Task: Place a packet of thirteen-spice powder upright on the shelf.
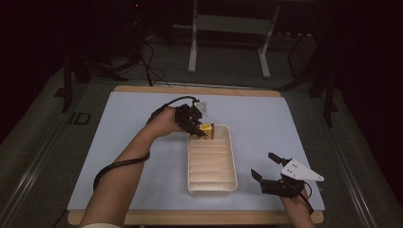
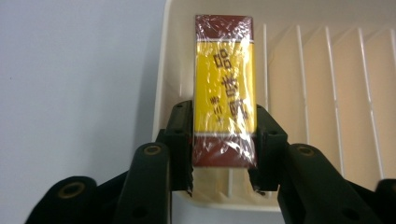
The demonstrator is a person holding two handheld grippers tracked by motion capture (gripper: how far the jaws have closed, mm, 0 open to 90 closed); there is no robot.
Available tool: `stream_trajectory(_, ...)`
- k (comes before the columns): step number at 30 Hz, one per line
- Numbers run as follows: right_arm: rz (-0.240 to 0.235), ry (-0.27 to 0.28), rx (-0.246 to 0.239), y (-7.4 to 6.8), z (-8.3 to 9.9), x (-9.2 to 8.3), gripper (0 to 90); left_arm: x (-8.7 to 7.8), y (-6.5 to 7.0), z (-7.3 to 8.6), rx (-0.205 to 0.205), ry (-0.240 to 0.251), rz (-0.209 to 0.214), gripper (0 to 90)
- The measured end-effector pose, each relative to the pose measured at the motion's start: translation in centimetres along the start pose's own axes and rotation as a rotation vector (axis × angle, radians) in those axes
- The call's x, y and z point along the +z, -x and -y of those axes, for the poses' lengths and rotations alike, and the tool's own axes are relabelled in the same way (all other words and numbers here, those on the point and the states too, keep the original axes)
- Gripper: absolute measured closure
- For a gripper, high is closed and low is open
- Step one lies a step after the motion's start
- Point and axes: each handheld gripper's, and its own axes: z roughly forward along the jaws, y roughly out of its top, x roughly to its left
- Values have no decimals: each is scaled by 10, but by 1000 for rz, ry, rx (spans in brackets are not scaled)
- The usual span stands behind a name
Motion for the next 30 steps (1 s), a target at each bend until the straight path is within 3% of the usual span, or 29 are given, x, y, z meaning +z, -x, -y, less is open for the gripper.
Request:
stream_trajectory(8,-4,1,1,1,0,0,143,-7,-2,-4,-19,30,-6,630)
stream_trajectory(20,-1,-1,-3,0,0,0,143,-38,6,-3,-34,36,-23,619)
stream_trajectory(30,1,-5,0,-1,0,0,143,-61,13,8,-72,56,-29,619)
